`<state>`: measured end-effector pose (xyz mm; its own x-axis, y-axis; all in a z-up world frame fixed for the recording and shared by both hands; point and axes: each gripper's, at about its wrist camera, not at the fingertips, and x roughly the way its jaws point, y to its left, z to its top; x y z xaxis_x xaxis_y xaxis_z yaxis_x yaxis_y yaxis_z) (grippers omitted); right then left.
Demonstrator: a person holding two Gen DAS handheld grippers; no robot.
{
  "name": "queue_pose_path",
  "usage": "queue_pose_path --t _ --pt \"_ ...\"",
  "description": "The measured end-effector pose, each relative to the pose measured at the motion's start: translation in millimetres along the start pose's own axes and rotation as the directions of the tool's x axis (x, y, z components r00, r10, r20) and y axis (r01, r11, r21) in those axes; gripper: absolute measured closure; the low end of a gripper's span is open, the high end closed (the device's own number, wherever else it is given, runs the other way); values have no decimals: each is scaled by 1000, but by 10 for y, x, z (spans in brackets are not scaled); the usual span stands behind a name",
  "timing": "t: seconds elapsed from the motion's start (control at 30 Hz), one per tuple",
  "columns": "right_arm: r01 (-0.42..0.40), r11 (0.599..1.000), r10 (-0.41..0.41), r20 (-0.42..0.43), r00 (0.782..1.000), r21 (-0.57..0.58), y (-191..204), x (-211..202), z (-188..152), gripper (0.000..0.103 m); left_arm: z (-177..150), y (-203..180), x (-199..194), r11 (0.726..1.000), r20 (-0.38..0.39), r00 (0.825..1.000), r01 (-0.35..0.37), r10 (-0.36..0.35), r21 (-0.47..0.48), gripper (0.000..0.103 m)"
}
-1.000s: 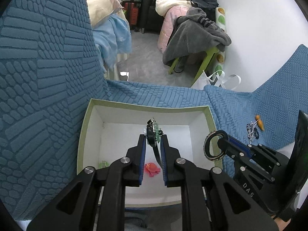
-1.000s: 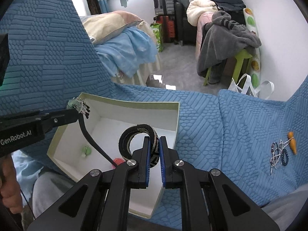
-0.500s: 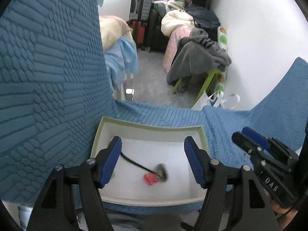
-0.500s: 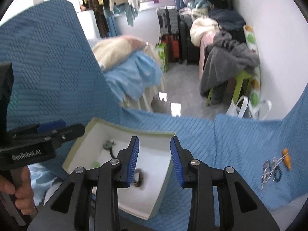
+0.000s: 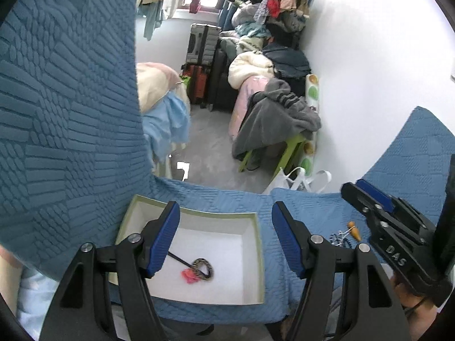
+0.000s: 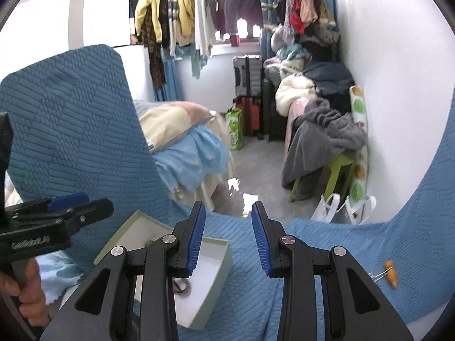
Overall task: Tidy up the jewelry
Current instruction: 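Open both tools to release the keychain and bracelet into the box, then move both open tools from the box back to the jewelry on the cushion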
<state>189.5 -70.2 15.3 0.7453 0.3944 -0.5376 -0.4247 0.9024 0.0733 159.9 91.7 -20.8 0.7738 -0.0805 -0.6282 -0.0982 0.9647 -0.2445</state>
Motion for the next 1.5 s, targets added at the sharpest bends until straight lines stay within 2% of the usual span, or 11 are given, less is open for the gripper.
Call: queue_pose_path --t 0.23,0.5,0.67,1.0,1.27,1.5 --pt "8 1000 -8 7 1000 -17 -195 -109 -122 71 -127 -259 -8 1000 35 999 -4 4 20 36" --pt "58 998 -58 13 998 4 -608 -130 -348 71 -304 -476 115 999 54 998 45 -45 -7 36" --pt "82 996 -82 -8 997 38 -907 -24 -549 71 -421 -614 311 996 24 996 84 -84 -10 36" --pt "142 986 -142 -9 990 87 -1473 -145 -791 72 -604 -1052 684 989 -25 988 150 -150 17 36" --pt "174 971 -169 -45 985 164 -2069 -124 -1080 72 -774 -1514 1138 967 -120 961 254 -248 31 37" --pt "178 963 -160 -100 982 202 -2439 -88 -1330 72 -895 -1780 1531 956 -176 942 293 -285 24 40"
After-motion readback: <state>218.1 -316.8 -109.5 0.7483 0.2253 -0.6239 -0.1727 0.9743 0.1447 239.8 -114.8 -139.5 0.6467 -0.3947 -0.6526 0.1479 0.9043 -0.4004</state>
